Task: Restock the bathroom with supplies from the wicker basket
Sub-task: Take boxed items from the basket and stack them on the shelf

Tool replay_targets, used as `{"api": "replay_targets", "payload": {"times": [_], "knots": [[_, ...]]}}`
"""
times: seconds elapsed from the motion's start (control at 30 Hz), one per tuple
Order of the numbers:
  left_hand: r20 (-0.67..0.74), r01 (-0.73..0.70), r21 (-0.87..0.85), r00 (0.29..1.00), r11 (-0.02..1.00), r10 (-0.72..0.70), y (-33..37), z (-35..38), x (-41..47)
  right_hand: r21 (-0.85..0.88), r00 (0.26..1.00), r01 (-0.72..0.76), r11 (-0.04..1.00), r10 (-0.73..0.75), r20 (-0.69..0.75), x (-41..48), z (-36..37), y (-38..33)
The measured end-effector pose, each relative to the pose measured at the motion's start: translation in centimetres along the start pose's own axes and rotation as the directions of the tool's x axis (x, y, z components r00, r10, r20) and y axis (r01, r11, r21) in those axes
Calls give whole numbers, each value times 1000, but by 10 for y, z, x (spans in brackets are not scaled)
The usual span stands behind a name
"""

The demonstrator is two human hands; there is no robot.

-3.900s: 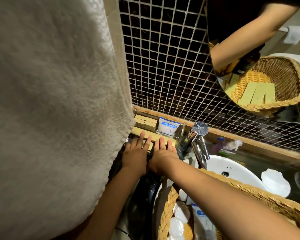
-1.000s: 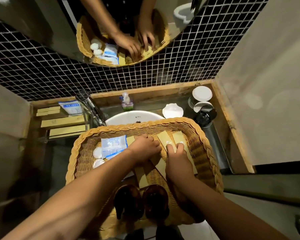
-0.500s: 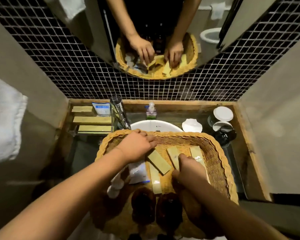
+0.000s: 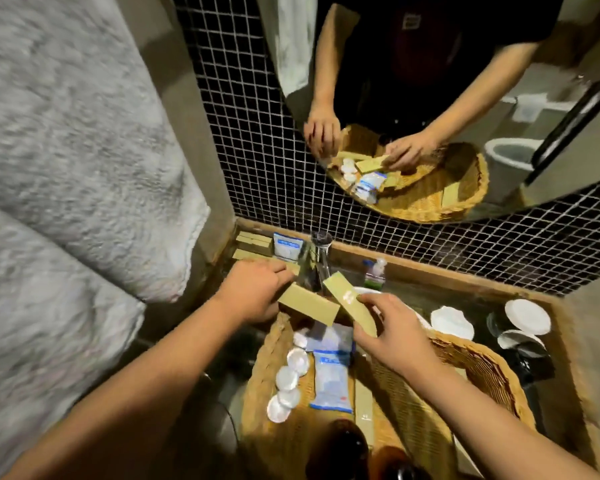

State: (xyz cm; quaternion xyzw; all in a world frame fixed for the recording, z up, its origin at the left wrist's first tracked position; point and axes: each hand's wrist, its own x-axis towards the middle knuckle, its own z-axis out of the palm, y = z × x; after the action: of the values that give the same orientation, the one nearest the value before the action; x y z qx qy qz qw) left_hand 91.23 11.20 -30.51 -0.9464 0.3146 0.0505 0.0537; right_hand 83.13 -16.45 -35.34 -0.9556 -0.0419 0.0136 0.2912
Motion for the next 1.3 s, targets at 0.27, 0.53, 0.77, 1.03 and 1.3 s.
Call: {"api": "replay_targets", "payload": {"times": [0.27, 0.53, 0.77, 1.03, 1.3], "knots": [[40, 233, -106, 972, 967, -230, -44, 33, -4, 47, 994, 86, 995, -89, 61, 67, 26, -43], [85, 372, -169, 928, 913, -363, -70, 76, 15, 104, 999, -2, 995, 6, -37, 101, 49, -76], [101, 334, -240, 942, 911, -319, -95, 100, 45, 200, 995, -30, 979, 48, -85, 112, 56, -90], [119, 367, -220, 930, 904, -348, -93, 118, 69, 165, 996, -84, 983, 87, -10, 130, 74, -83], [155, 391, -185, 918, 902, -366, -104, 141, 72, 165, 995, -94, 982, 90, 32, 140, 97, -94]]}}
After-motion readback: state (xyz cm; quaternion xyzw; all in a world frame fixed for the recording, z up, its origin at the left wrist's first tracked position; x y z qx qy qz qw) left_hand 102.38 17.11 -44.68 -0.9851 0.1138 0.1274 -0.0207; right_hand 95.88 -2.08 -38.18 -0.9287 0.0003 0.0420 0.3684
